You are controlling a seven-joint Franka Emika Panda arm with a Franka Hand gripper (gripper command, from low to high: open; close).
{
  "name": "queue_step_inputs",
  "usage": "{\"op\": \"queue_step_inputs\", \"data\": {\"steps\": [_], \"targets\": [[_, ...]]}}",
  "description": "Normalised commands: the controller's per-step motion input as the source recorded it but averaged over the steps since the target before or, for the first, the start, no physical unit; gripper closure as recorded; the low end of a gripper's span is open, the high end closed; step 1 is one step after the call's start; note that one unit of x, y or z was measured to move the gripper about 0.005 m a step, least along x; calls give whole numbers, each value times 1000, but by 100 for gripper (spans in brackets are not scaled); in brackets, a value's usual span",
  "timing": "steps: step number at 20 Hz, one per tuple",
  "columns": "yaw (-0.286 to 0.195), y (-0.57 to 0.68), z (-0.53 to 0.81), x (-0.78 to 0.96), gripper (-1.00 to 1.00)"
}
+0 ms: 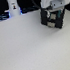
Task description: Open the kcup holder, insert the kcup into the holder, and close the kcup holder
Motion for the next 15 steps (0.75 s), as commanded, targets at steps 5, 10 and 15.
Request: {"op": "queue_step_inputs", "data": {"steps": [5,10,15], "targets": [[79,361,255,-390,-100],[13,77,908,99,-100],[1,-6,34,20,-100]]}}
